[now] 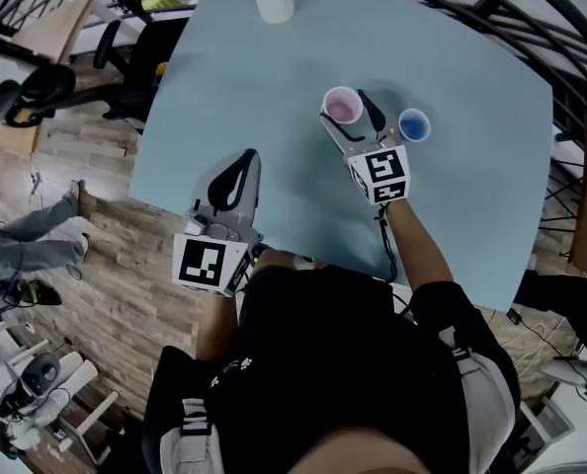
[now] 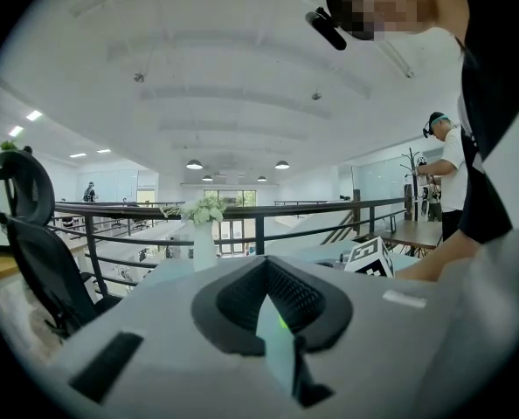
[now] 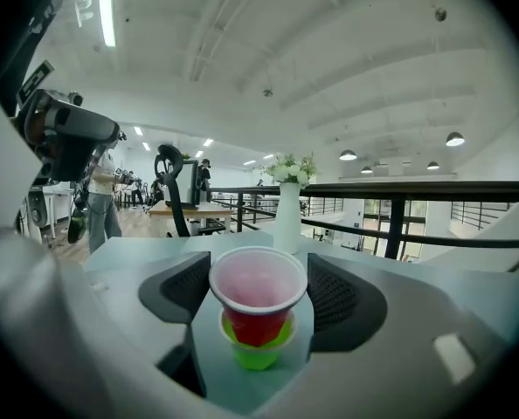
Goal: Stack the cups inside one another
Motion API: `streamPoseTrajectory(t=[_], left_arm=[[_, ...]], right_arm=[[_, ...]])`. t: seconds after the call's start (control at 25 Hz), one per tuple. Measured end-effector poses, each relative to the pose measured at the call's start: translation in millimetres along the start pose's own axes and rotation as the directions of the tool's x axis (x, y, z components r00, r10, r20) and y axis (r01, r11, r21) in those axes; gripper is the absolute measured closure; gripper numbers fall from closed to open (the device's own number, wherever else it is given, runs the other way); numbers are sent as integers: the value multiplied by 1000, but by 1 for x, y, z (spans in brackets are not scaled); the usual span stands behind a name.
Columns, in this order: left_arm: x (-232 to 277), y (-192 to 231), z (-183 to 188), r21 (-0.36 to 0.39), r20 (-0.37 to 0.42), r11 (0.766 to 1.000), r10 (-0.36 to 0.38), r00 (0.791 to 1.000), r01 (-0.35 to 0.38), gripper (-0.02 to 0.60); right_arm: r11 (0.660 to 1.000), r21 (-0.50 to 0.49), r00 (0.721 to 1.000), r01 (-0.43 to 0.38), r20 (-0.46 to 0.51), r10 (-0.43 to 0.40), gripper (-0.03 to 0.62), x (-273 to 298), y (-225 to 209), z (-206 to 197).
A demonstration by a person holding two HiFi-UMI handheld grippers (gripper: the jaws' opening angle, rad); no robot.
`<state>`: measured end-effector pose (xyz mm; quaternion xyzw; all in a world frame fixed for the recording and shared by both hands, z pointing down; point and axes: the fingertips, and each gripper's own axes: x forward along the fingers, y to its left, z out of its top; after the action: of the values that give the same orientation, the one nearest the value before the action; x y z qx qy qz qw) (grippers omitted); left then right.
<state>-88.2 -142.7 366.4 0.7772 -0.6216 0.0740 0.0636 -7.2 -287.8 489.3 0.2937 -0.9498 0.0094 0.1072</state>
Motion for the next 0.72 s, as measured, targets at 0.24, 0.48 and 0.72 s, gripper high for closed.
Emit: streamPoseTrajectory(t=[0.24, 0.48, 0.72], left_arm=[[-1, 5, 0, -3, -2, 1000, 10, 1000, -10, 589], [0, 9, 2, -2, -1, 1000, 7, 1000, -7, 589], [-2, 12, 0, -2, -4, 1000, 17, 1000, -17, 589]], right_arm=[[1000, 21, 999, 8, -40, -7, 235, 7, 0, -18], [999, 33, 997, 14, -80, -12, 233, 14, 1, -32], [999, 37, 993, 4, -118, 0, 232, 17, 4, -46]])
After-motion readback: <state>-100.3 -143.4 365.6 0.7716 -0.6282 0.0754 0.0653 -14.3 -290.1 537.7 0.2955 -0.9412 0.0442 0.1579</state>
